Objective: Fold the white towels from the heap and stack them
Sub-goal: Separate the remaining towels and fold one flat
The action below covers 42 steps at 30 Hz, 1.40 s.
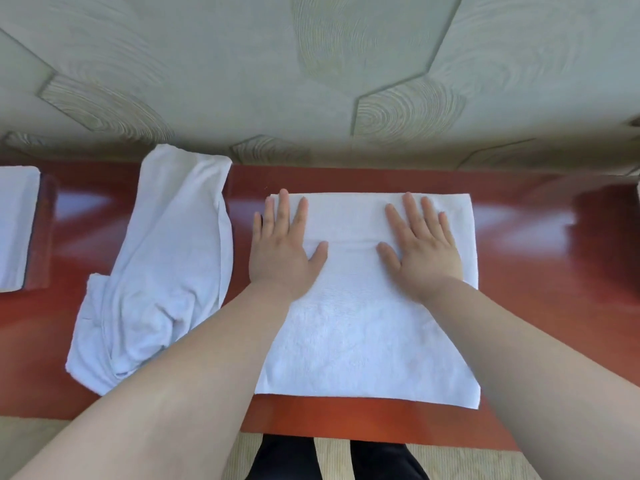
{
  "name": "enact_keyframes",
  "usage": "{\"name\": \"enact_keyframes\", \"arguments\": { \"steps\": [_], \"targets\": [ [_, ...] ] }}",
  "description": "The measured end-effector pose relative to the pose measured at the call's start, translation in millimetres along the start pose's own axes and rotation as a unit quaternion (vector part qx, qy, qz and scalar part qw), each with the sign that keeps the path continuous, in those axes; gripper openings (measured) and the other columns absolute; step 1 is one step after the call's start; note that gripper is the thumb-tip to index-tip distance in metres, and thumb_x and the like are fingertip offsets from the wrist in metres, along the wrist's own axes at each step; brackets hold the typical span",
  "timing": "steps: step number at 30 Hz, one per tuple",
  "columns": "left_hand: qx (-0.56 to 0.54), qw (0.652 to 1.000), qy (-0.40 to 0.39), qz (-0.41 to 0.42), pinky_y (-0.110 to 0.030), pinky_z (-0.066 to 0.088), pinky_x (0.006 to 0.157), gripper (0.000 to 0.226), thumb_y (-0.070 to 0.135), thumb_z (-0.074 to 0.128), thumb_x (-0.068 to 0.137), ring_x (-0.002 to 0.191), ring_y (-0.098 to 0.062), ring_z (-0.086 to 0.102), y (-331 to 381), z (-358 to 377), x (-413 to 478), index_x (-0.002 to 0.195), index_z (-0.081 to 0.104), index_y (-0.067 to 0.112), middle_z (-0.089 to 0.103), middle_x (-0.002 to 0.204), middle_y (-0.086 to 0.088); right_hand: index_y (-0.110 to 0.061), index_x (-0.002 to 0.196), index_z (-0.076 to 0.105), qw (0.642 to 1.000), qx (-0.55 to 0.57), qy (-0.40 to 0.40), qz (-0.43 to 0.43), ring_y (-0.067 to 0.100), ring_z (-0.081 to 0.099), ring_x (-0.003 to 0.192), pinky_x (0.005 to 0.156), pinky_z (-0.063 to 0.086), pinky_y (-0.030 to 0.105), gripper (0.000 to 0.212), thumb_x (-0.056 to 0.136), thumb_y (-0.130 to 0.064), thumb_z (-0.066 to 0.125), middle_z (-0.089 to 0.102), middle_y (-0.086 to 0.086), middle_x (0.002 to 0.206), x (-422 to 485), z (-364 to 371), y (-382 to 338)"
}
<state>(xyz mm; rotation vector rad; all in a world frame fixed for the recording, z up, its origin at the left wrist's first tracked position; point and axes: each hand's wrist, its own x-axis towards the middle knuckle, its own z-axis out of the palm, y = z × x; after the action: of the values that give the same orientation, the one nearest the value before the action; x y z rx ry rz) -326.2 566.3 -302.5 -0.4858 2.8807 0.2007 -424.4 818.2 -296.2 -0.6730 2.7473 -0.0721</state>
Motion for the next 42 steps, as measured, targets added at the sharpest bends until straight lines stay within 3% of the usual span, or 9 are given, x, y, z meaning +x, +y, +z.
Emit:
{"name": "enact_keyframes", "arguments": {
  "steps": [10,14,16,19,24,27,31,36,42],
  "targets": [
    [0.005,0.999,-0.033,-0.014,-0.05,-0.004,0.129,0.091,0.077,0.008,0.096,0.159,-0.027,-0.019,-1,-6,-1,0.165,-0.01,0.021,-0.021,0.172,-0.003,-0.032,0.164,0.007,0.997,0.007,0.0,0.079,0.026,-0.014,0.158,0.128,-0.006,0.044,0.072,0.101,-0.066,0.018,-0.008,0.0,0.173,3,-9,27],
    [-0.048,0.998,-0.035,-0.023,-0.05,-0.005,0.129,0.073,0.062,0.005,0.102,0.16,-0.028,-0.005,1,-17,7,0.166,0.005,0.028,0.002,0.172,-0.002,-0.029,0.163,0.018,0.993,0.086,-0.02,0.076,0.028,-0.005,0.158,0.128,0.002,0.046,0.058,0.108,-0.046,0.023,0.002,0.004,0.173,10,-24,33],
    [-0.1,0.995,-0.003,-0.021,-0.05,0.012,0.126,0.059,0.048,0.022,0.107,0.153,-0.034,0.02,-6,-29,21,0.161,0.031,0.028,0.027,0.162,-0.007,-0.019,0.158,0.035,0.985,0.132,0.031,0.102,0.034,0.013,0.154,0.125,0.017,0.048,0.052,0.108,-0.029,0.037,0.021,0.01,0.169,19,-35,40],
    [-0.037,0.999,0.004,0.003,-0.048,0.034,0.103,0.036,0.032,0.051,0.105,0.124,-0.035,0.048,-25,-55,49,0.14,0.057,0.022,0.053,0.136,-0.009,-0.014,0.144,0.051,0.984,0.084,0.033,0.153,0.039,0.035,0.133,0.107,0.036,0.05,0.044,0.1,-0.017,0.052,0.043,0.013,0.15,35,-56,44],
    [0.059,0.987,-0.146,0.023,-0.048,0.045,0.098,0.041,0.041,0.06,0.101,0.12,-0.037,0.053,-28,-82,87,0.129,0.06,0.011,0.055,0.13,-0.015,-0.002,0.135,0.047,0.954,0.061,-0.08,0.284,0.041,0.053,0.122,0.095,0.047,0.046,0.046,0.094,-0.017,0.061,0.058,0.02,0.128,60,-80,45],
    [0.036,0.985,-0.165,0.043,-0.045,0.051,0.091,0.036,0.029,0.059,0.103,0.113,-0.037,0.058,-26,-87,91,0.129,0.056,0.004,0.059,0.126,-0.018,0.002,0.112,0.065,0.958,0.046,-0.11,0.261,0.036,0.06,0.09,0.075,0.048,0.036,0.024,0.092,-0.009,0.057,0.063,0.014,0.092,55,-84,47],
    [-0.074,0.992,-0.099,0.034,-0.039,0.049,0.094,0.028,0.023,0.063,0.099,0.117,-0.032,0.059,-33,-90,85,0.126,0.064,0.015,0.065,0.128,-0.01,-0.016,0.108,0.068,0.965,0.115,0.017,0.235,0.037,0.062,0.098,0.078,0.049,0.036,0.02,0.096,-0.024,0.054,0.068,0.012,0.108,36,-94,52],
    [-0.195,0.981,0.012,-0.001,-0.032,0.042,0.07,0.006,0.018,0.066,0.091,0.088,-0.027,0.061,-40,-113,57,0.091,0.061,0.022,0.064,0.093,0.002,-0.016,0.077,0.059,0.94,0.239,0.116,0.213,0.031,0.053,0.074,0.059,0.038,0.032,0.021,0.091,-0.027,0.046,0.06,0.002,0.071,4,-124,54],
    [-0.264,0.963,0.05,0.003,-0.034,0.045,0.062,0.01,0.014,0.061,0.085,0.071,-0.022,0.058,-45,-129,-29,0.081,0.057,0.022,0.061,0.077,0.003,-0.029,0.1,0.063,0.906,0.376,0.107,0.163,0.013,0.065,0.067,0.064,0.047,0.029,0.019,0.099,-0.024,0.045,0.075,-0.012,0.077,-85,-129,45]
  ]
}}
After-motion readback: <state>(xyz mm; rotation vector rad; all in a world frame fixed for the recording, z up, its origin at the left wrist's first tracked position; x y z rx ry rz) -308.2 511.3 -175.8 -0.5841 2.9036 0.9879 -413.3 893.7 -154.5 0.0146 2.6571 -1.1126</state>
